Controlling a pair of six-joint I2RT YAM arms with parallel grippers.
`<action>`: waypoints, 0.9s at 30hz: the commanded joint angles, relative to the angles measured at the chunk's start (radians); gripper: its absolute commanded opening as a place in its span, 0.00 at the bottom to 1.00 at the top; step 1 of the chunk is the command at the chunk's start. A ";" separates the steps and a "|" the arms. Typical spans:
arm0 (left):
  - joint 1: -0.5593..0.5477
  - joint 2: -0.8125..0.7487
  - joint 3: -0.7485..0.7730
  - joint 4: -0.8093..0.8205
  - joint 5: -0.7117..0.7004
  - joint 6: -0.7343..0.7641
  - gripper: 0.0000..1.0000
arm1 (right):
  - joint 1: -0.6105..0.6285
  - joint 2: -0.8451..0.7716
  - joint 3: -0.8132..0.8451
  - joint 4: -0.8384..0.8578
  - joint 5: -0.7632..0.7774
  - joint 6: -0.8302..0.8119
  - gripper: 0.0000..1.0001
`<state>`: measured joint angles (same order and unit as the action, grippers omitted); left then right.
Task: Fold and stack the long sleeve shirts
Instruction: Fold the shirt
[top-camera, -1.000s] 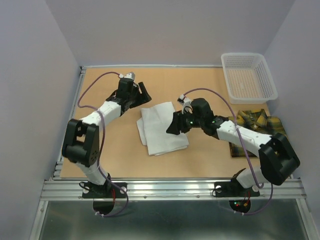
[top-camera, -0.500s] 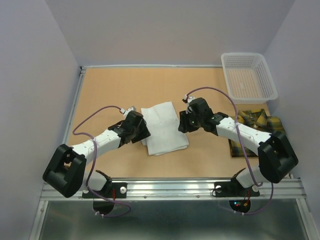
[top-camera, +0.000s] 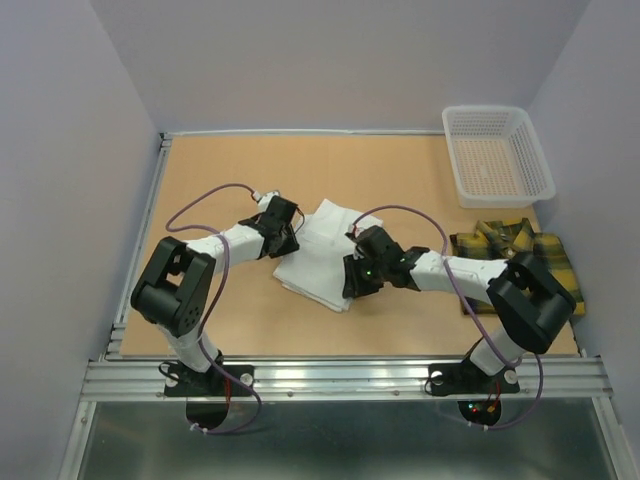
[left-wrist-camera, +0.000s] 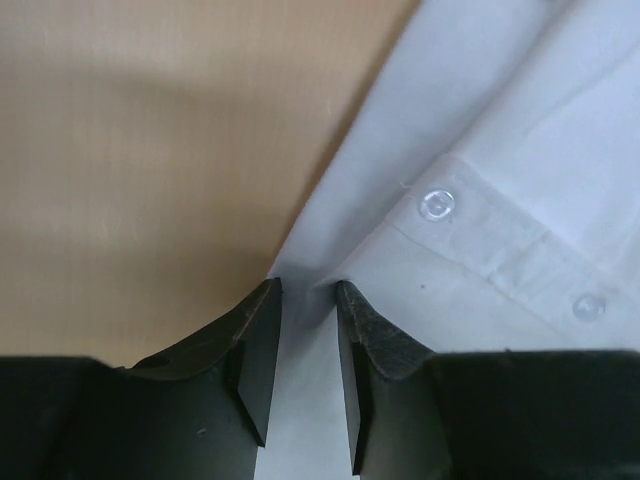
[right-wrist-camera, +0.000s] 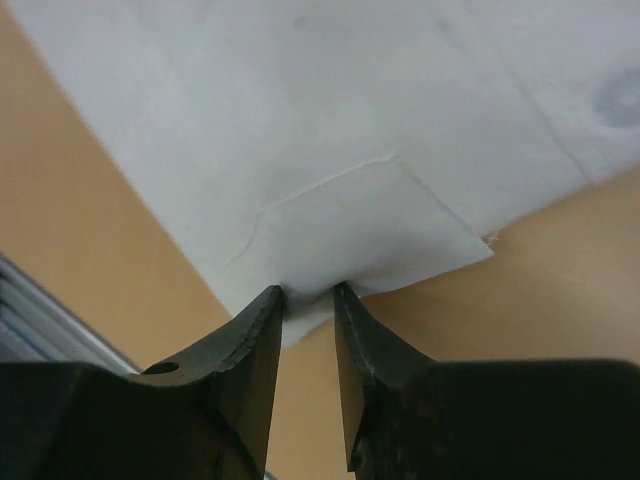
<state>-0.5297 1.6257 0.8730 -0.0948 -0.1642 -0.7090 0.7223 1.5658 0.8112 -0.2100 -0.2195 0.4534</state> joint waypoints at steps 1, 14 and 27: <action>0.057 0.066 0.158 -0.034 -0.121 0.221 0.42 | 0.152 0.011 0.000 0.145 -0.006 0.143 0.34; 0.073 -0.292 0.086 -0.100 -0.026 0.146 0.79 | -0.028 -0.108 0.152 0.158 -0.044 0.120 0.58; -0.196 -0.360 -0.229 0.090 0.158 -0.099 0.48 | -0.277 0.069 0.145 0.424 -0.425 0.171 0.57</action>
<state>-0.7029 1.2293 0.6598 -0.0917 -0.0360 -0.7506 0.4702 1.5757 0.9283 0.0326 -0.4854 0.5819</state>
